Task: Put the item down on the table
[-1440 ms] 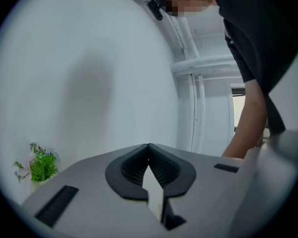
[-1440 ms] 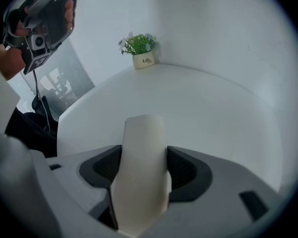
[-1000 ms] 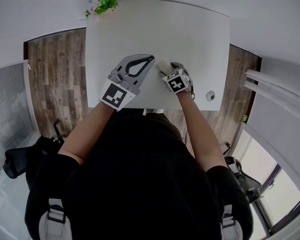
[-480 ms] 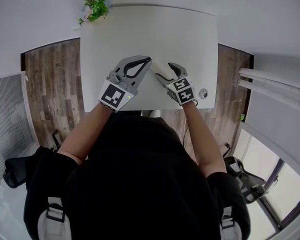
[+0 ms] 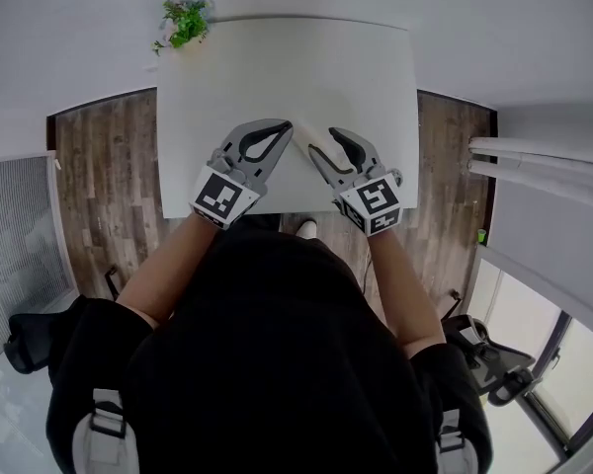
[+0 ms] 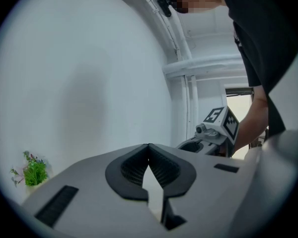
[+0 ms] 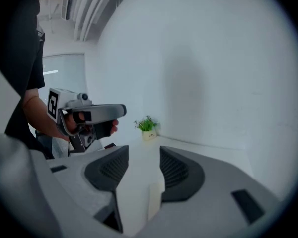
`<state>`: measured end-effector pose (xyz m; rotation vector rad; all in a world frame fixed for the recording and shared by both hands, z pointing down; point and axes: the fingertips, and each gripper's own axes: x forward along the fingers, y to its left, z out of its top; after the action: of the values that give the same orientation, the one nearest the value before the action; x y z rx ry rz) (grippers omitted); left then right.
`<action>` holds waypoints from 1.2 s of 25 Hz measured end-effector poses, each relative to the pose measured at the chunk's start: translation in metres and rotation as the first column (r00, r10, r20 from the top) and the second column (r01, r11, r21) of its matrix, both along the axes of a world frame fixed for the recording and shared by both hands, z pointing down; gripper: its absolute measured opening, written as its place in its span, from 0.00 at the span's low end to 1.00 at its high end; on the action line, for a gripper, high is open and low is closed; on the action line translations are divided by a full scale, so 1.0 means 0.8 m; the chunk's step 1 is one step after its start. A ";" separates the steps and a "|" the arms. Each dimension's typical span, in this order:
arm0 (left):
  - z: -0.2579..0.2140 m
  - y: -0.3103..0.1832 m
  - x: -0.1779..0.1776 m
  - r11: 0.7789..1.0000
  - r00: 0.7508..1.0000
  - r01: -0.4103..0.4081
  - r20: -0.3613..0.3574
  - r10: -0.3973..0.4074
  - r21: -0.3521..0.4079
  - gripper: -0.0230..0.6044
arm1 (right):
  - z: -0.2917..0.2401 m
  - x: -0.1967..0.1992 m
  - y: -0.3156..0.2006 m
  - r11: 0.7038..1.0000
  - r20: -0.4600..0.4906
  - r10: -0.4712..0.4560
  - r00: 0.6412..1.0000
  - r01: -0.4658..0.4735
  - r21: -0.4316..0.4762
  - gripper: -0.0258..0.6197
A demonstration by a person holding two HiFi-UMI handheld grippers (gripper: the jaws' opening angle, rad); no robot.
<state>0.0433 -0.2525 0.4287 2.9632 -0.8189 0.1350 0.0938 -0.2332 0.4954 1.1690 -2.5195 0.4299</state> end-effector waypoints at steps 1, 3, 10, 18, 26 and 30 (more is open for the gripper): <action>-0.004 0.006 0.002 1.000 1.000 0.003 -0.002 -0.003 0.005 0.03 | -0.013 0.002 0.006 1.000 0.020 0.004 1.000 -0.005 0.026 0.34; -0.013 0.018 0.006 1.000 1.000 0.007 -0.010 -0.007 0.012 0.03 | -0.039 0.008 0.017 0.997 0.062 0.013 0.998 -0.018 0.077 0.28; -0.043 0.052 0.026 0.999 0.999 -0.005 -0.033 0.007 0.036 0.03 | -0.118 0.021 0.051 0.973 0.154 -0.006 0.988 -0.029 0.227 0.10; -0.074 0.082 0.041 0.998 0.999 0.014 -0.039 -0.012 0.058 0.03 | -0.166 0.037 0.078 0.950 0.174 -0.009 0.985 -0.046 0.310 0.05; -0.088 0.095 0.042 0.997 0.997 0.035 -0.068 -0.030 0.075 0.03 | -0.182 0.028 0.089 0.935 0.167 -0.049 0.985 -0.013 0.354 0.04; -0.089 0.097 0.037 0.996 0.997 0.048 -0.070 -0.043 0.078 0.03 | -0.182 0.024 0.089 0.934 0.157 -0.055 0.986 -0.005 0.358 0.04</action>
<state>0.0731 -0.1751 0.3574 3.0013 -0.9027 -0.0017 0.1129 -0.1622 0.3499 1.2690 -2.8387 0.0585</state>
